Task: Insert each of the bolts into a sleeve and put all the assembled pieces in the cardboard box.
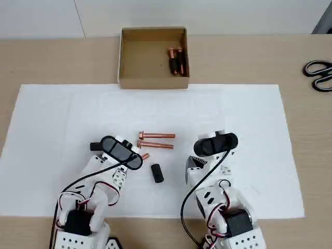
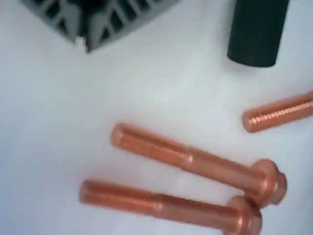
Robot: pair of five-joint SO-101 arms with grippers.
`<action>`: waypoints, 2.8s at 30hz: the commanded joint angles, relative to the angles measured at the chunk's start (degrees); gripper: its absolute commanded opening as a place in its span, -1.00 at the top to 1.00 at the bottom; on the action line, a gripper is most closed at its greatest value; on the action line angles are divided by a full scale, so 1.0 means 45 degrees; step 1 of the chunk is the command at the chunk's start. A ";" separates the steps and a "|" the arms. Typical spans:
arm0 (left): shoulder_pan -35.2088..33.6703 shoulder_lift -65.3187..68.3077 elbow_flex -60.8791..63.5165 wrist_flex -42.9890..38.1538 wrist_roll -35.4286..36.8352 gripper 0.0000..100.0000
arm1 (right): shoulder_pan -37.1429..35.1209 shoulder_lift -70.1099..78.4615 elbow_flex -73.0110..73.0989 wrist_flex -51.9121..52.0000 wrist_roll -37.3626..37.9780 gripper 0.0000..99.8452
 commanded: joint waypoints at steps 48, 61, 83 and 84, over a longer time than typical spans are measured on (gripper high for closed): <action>-0.2696 -0.0098 -0.6691 -0.1055 0.0039 0.78 | -0.0088 -0.0147 0.0059 0.0068 0.0059 0.99; -0.2618 -0.0098 -0.5695 -0.1035 0.2833 0.78 | -0.0088 -0.0147 0.0059 0.0068 0.0059 0.99; -0.3829 0.5451 -1.0051 0.2266 0.5177 0.78 | 0.0342 -0.0147 -0.1563 0.1221 0.0977 0.99; -0.3810 0.6564 -1.0852 0.2657 0.5177 0.78 | 0.0342 -0.0049 -0.2149 0.1592 0.1016 0.99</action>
